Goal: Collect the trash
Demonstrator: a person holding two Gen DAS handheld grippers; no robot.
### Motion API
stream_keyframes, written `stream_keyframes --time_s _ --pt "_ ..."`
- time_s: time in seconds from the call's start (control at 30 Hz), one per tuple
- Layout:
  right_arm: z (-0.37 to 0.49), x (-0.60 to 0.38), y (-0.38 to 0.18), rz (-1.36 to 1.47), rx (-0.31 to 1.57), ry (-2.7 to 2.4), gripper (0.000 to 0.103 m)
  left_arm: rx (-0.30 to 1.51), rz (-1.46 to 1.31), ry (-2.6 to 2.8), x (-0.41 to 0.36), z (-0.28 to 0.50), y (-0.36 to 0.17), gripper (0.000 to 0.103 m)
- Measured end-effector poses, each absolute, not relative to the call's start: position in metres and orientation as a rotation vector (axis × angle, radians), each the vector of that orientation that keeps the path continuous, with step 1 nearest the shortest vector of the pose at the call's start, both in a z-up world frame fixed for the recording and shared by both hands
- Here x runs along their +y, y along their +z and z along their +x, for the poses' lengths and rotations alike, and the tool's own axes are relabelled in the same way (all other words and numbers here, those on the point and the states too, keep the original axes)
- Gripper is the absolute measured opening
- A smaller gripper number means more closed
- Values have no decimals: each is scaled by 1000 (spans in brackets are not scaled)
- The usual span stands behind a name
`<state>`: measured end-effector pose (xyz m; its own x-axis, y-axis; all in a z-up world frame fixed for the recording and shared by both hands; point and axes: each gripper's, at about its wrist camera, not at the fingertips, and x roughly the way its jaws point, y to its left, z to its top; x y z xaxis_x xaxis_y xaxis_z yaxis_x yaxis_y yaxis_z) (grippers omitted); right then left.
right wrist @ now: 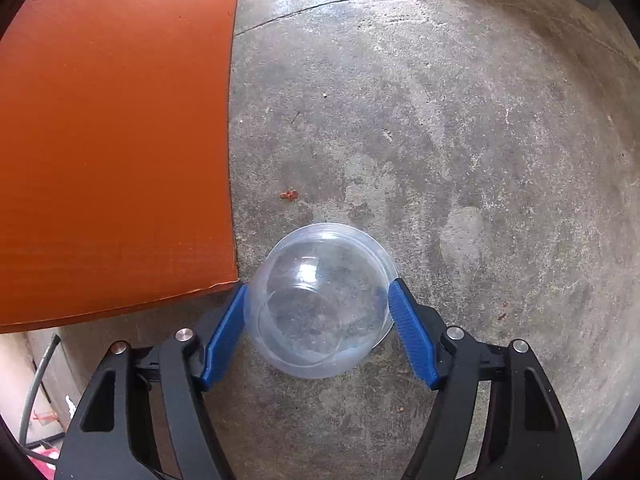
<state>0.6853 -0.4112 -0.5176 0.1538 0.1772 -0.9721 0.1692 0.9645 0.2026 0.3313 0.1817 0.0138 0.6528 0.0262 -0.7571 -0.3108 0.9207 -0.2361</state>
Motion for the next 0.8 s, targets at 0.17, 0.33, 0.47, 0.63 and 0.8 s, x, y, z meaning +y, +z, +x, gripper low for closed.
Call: stream_keyframes --time_s 0.17,0.33,0.47,0.63,0.8 --pt "664 -415 -502 281 1389 0 68 855 -356 154 175 339 7 70" --pt "599 -440 -401 397 1253 96 68 836 -343 88 169 336 7 70" --pt "496 -485 -271 467 1065 118 68 813 -354 30 169 328 7 70" --pt "349 -550 -168 480 955 -134 68 785 -385 -35 170 311 7 70" --pt "246 -580 -178 502 1046 -384 69 720 -395 -71 171 277 28 70"
